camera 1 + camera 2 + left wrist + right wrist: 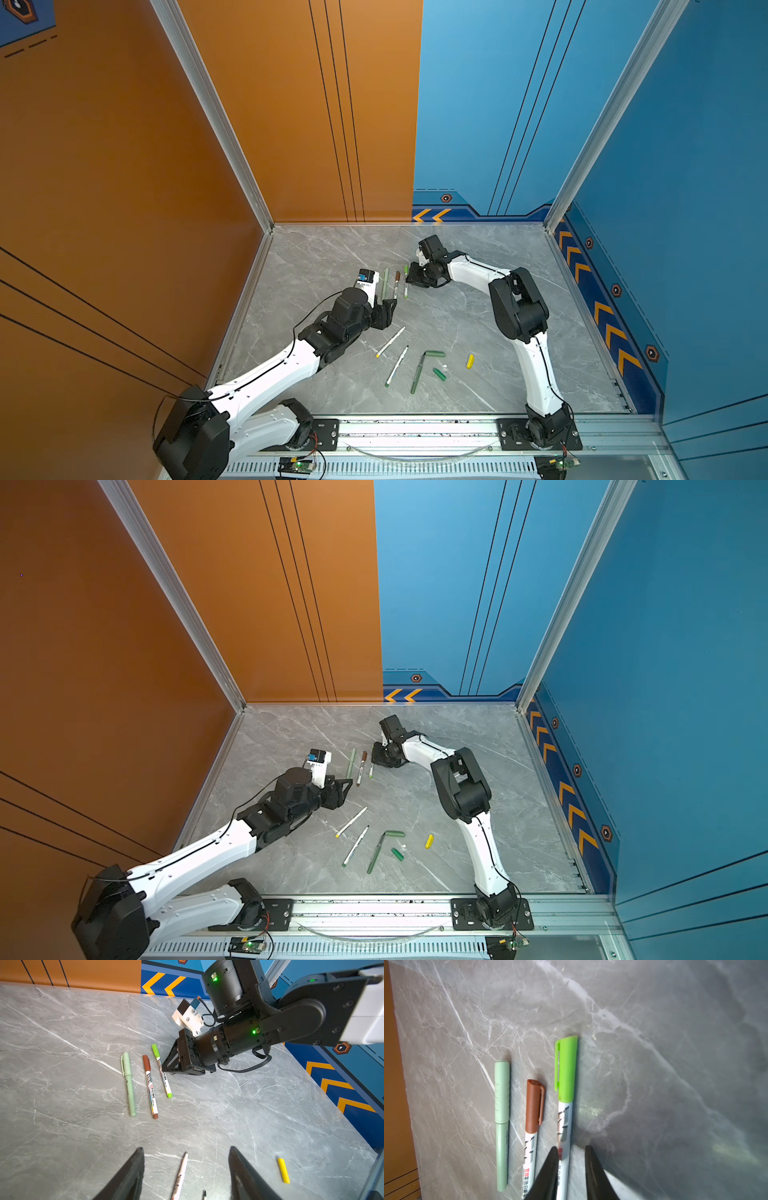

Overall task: Insert pens into pen caps
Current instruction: Place the pen at the center of the table, then pick up a pen from the center of the table.

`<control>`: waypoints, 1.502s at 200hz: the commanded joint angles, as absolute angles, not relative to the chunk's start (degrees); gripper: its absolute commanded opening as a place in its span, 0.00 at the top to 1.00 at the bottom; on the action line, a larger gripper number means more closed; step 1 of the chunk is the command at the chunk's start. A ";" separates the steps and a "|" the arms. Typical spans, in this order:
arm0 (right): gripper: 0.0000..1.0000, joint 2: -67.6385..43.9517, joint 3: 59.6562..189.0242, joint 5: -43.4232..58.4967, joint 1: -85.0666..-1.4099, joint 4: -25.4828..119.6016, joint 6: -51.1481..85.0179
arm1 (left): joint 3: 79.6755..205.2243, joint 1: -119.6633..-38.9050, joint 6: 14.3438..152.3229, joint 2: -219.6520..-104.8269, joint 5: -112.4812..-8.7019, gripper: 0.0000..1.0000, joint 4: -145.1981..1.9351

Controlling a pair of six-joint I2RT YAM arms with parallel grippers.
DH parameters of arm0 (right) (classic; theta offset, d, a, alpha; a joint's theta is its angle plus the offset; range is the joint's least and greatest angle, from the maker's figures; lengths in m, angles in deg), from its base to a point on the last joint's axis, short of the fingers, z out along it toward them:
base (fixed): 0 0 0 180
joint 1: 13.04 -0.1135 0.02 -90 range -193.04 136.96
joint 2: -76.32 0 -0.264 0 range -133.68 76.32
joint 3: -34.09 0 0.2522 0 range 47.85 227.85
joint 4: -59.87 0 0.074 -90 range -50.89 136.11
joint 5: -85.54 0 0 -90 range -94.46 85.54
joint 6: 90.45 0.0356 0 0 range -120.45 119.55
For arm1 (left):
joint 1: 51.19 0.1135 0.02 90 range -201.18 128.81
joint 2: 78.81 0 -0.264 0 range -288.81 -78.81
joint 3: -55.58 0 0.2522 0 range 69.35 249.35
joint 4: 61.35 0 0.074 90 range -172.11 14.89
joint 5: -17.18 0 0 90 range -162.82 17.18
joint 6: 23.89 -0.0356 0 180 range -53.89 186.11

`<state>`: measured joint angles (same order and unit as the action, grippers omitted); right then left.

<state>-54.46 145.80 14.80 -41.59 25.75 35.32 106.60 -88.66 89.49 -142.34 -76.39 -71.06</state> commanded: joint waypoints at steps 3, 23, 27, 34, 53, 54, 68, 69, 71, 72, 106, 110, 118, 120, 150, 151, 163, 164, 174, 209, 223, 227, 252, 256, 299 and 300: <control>0.73 -54.19 144.93 12.00 -41.93 21.94 33.70 | 108.19 -87.98 89.32 -141.14 -75.70 0.35 -73.00; 0.71 -49.92 143.59 11.57 -42.30 21.99 32.63 | 108.52 -87.74 89.08 -140.53 -75.77 0.35 -74.29; 0.70 -48.83 143.11 11.50 -42.39 22.01 32.37 | 108.54 -87.66 89.05 -140.38 -75.81 0.35 -74.56; 0.69 -47.05 142.48 11.41 -42.54 22.01 32.02 | 108.78 -87.53 88.89 -140.16 -75.74 0.35 -75.05; 0.68 -42.88 139.98 10.88 -42.87 21.98 31.39 | 109.08 -87.18 88.68 -139.82 -75.78 0.34 -76.43; 0.68 -41.86 139.88 10.86 -42.90 22.00 31.33 | 109.08 -87.15 88.69 -139.82 -75.80 0.34 -76.47; 0.67 -37.16 137.45 10.43 -43.09 22.03 31.10 | 109.53 -86.91 88.64 -139.96 -75.46 0.34 -77.79; 0.67 -36.89 137.26 10.41 -43.09 22.03 31.06 | 109.57 -86.89 88.63 -139.97 -75.41 0.34 -77.90; 0.67 -36.27 136.87 10.33 -43.16 22.00 31.03 | 109.72 -86.87 88.62 -140.05 -75.31 0.34 -78.12; 0.67 -35.96 136.61 10.27 -43.17 22.06 31.02 | 109.75 -86.87 88.61 -140.06 -75.25 0.34 -78.24; 0.63 -23.80 128.23 7.66 -43.62 21.98 30.36 | 111.85 -87.09 87.40 -141.60 -73.04 0.34 -83.90; 0.63 -22.25 127.00 7.36 -43.58 21.96 30.40 | 112.14 -87.20 87.18 -141.90 -72.79 0.34 -84.69; 0.62 -19.16 124.72 6.70 -43.47 21.73 30.42 | 112.66 -87.43 86.67 -142.54 -72.15 0.34 -86.36; 0.61 -18.50 124.06 6.52 -43.41 21.58 30.45 | 112.87 -87.54 86.52 -142.71 -72.04 0.34 -87.50; 0.57 -9.72 116.25 3.78 -42.71 18.75 30.66 | 115.20 -91.34 84.28 -146.19 -72.82 0.35 -93.27; 0.56 -9.50 116.02 3.74 -42.68 18.68 30.66 | 115.34 -91.57 84.29 -146.34 -72.95 0.35 -93.55; 0.54 -6.44 112.91 3.05 -42.31 18.25 30.86 | 116.36 -93.75 84.23 -148.62 -74.90 0.35 -96.01; 0.54 -6.24 112.73 3.03 -42.26 18.21 30.89 | 116.41 -93.91 84.22 -148.83 -75.00 0.35 -96.11; 0.52 -4.27 110.27 3.13 -41.73 18.01 31.54 | 117.12 -95.58 84.31 -150.90 -75.68 0.35 -97.71; 0.48 1.27 103.22 0.92 -41.34 15.13 33.46 | 118.83 -100.27 84.03 -157.31 -78.61 0.36 -102.22; 0.47 3.15 100.55 -0.74 -41.34 14.19 34.01 | 119.51 -100.88 84.00 -159.73 -79.68 0.37 -103.58; 0.47 3.53 99.79 -1.18 -41.29 14.05 34.09 | 119.68 -100.93 84.03 -160.49 -79.76 0.38 -103.81; 0.47 4.95 96.65 -1.82 -41.07 14.02 34.57 | 120.64 -100.93 83.30 -164.75 -79.65 0.41 -104.14; 0.47 4.99 96.51 -1.91 -41.00 14.03 34.55 | 120.80 -100.93 83.13 -165.38 -79.66 0.42 -104.12; 0.46 5.41 96.54 -1.90 -40.81 14.18 34.04 | 122.46 -99.90 82.81 -170.70 -80.64 0.51 -104.29; 0.46 5.36 96.50 -1.91 -40.81 14.15 34.02 | 122.45 -99.89 82.77 -170.85 -80.64 0.52 -104.34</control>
